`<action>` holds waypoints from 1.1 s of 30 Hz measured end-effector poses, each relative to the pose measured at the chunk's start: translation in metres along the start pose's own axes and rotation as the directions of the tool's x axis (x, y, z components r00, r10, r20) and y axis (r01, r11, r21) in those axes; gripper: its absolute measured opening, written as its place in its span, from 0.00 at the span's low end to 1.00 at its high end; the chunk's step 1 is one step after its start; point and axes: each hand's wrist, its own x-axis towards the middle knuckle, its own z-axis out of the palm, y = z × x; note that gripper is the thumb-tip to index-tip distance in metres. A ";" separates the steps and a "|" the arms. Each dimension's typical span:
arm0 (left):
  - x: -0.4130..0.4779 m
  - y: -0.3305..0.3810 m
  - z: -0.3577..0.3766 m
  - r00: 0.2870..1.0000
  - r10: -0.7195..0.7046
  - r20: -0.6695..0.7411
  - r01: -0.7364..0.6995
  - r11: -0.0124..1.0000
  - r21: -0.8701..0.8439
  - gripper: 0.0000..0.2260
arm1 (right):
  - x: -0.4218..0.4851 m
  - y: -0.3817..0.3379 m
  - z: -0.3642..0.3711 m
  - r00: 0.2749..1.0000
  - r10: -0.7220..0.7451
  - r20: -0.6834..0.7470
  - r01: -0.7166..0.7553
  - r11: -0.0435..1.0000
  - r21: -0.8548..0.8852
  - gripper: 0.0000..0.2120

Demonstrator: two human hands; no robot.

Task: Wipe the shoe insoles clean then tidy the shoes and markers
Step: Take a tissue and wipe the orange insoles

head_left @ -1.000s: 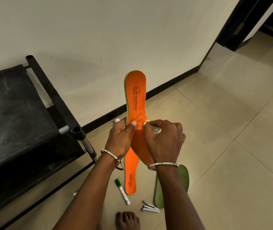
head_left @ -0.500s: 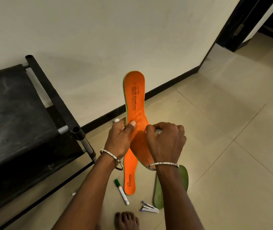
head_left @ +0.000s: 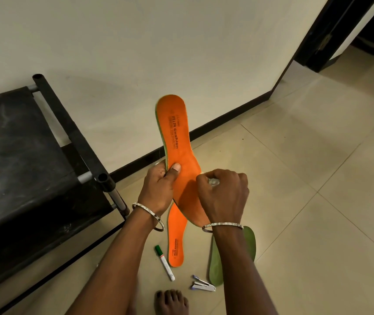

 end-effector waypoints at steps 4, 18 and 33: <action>-0.001 0.001 0.001 1.000 0.020 0.022 -0.020 1.000 0.011 0.08 | -0.002 -0.009 0.003 0.991 -0.129 -0.034 0.133 0.973 0.188 0.15; -0.002 0.006 -0.005 1.000 0.003 0.009 -0.004 0.999 0.031 0.07 | 0.002 -0.003 0.001 0.999 0.000 -0.039 0.010 0.966 0.260 0.09; -0.006 0.008 -0.001 0.993 -0.013 0.117 0.003 0.996 0.091 0.14 | 0.009 -0.007 -0.009 0.981 0.089 0.172 -0.112 0.985 0.130 0.15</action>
